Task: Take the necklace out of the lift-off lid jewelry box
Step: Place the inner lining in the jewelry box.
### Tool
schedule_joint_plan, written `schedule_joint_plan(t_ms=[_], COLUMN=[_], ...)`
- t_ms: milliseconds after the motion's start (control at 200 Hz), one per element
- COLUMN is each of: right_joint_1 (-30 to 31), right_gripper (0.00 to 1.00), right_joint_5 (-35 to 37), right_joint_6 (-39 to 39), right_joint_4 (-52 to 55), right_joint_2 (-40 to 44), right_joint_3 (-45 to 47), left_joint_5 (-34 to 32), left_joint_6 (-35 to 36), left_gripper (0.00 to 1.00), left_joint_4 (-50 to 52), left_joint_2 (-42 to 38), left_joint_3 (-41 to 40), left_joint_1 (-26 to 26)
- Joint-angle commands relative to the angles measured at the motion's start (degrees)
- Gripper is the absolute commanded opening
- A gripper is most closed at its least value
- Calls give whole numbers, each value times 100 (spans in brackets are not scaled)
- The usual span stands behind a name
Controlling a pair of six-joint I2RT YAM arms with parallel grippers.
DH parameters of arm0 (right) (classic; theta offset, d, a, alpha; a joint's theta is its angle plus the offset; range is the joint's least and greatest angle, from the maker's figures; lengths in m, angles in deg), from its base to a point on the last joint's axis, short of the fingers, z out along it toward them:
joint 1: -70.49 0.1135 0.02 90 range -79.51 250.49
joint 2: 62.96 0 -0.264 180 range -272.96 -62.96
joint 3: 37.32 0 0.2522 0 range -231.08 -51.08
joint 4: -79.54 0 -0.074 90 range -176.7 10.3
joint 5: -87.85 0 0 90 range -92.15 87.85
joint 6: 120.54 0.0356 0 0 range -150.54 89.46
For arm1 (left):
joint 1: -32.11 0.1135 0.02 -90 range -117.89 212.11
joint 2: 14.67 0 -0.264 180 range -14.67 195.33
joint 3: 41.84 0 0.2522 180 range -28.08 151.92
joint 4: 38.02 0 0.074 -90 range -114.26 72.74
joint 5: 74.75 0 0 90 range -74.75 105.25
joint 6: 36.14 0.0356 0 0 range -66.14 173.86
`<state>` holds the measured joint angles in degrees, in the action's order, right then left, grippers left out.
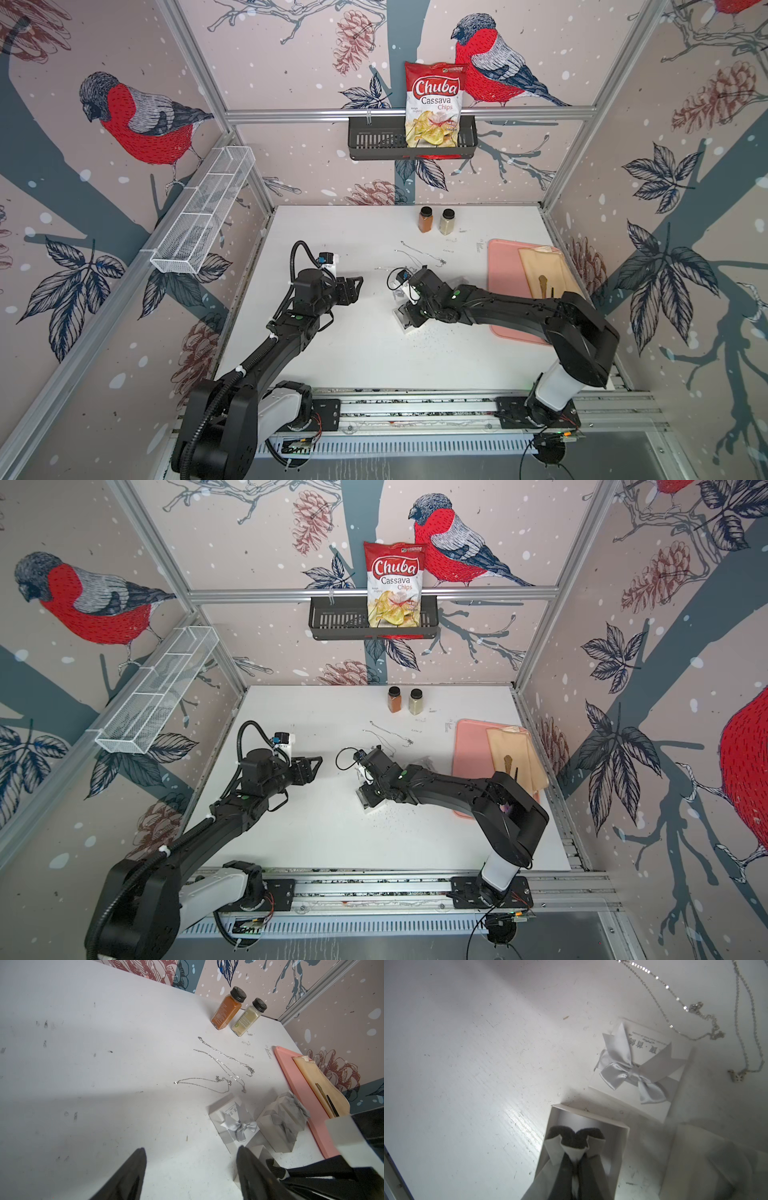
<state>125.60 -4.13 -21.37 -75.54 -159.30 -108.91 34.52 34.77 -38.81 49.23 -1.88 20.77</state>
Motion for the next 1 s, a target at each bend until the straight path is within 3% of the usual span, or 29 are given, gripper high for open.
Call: schedule_joint_plan(t_ms=[0, 996], right_joint_1=[43, 140], right_gripper=[9, 8], right_joint_5=[57, 826], right_joint_6=[107, 252], right_joint_4=[-53, -835], right_joint_2=[-117, -761], right_joint_3=[-67, 116], left_joint_5=[-5, 466], left_joint_6=[-71, 15], left_gripper=[73, 72], left_joint_4=[-461, -551], left_joint_2=[123, 403], left_joint_3=[4, 102], left_joint_1=[17, 15])
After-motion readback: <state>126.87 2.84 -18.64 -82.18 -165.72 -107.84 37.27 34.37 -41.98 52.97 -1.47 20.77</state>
